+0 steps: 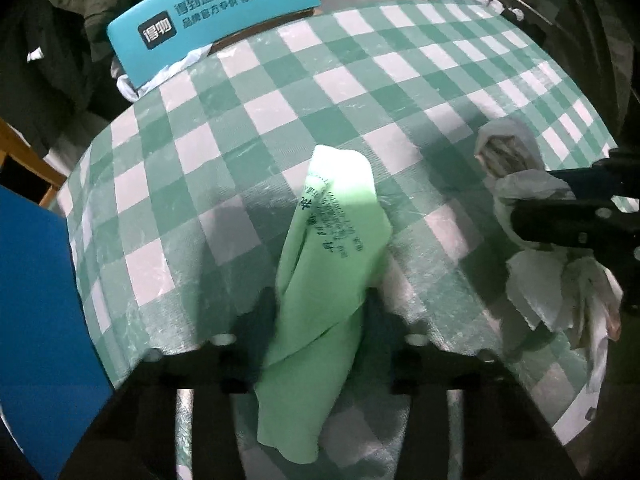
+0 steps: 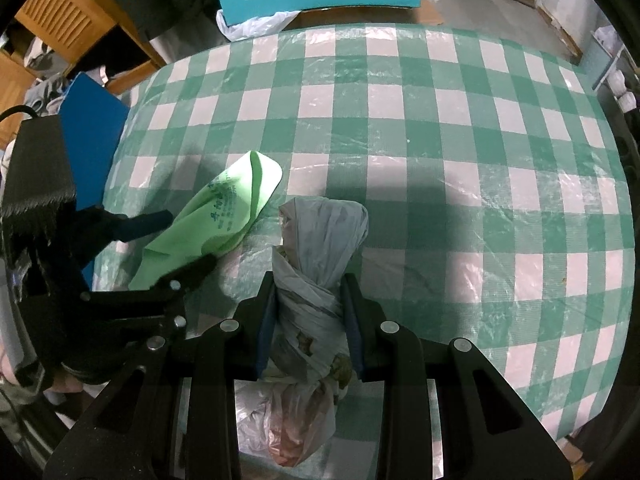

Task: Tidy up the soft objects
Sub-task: 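Grasp the crumpled white plastic bag with the right tool while the left tool grasps the light green cloth, then lift and carry the bag in the right tool and the green cloth in the left tool to the box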

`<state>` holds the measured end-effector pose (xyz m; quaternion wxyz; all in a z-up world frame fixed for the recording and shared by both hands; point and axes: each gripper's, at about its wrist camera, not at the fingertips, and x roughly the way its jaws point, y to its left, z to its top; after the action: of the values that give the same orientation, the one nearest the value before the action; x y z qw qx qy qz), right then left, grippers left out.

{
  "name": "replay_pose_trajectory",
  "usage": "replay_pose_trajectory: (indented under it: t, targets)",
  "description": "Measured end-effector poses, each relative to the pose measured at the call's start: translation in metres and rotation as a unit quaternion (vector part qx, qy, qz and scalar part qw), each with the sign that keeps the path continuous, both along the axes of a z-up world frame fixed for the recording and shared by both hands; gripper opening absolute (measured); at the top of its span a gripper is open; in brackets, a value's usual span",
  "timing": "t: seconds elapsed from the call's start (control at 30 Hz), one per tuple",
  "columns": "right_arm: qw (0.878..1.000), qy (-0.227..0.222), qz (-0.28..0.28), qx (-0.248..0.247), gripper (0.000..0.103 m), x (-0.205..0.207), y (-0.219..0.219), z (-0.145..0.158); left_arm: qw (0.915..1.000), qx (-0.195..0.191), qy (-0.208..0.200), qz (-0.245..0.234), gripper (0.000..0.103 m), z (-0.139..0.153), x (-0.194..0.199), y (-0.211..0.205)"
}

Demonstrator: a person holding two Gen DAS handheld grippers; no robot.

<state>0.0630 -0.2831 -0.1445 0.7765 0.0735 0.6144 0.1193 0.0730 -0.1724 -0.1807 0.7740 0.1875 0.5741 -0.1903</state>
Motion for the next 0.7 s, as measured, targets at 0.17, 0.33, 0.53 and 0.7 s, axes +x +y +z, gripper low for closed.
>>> replay_pose_trajectory:
  t: [0.17,0.33,0.53,0.7]
  targets:
    - [1.000,-0.007,0.004,-0.007,0.029,0.001,0.004,0.003,0.9999,-0.010,0.003,-0.004,0.009,0.004,-0.003,0.002]
    - [1.000,-0.021,0.009,-0.011,0.029,0.004,0.009,0.012,0.9995,-0.029,0.007,0.013,0.009,0.015,0.001,0.012]
    - [0.999,-0.043,0.018,-0.017,0.029,0.005,0.018,0.028,0.9987,-0.039,-0.009,0.031,0.009,0.035,0.002,0.028]
    - [0.998,-0.062,0.028,-0.019,0.029,0.006,0.028,0.044,0.9976,-0.051,-0.021,0.042,0.009,0.056,-0.005,0.040]
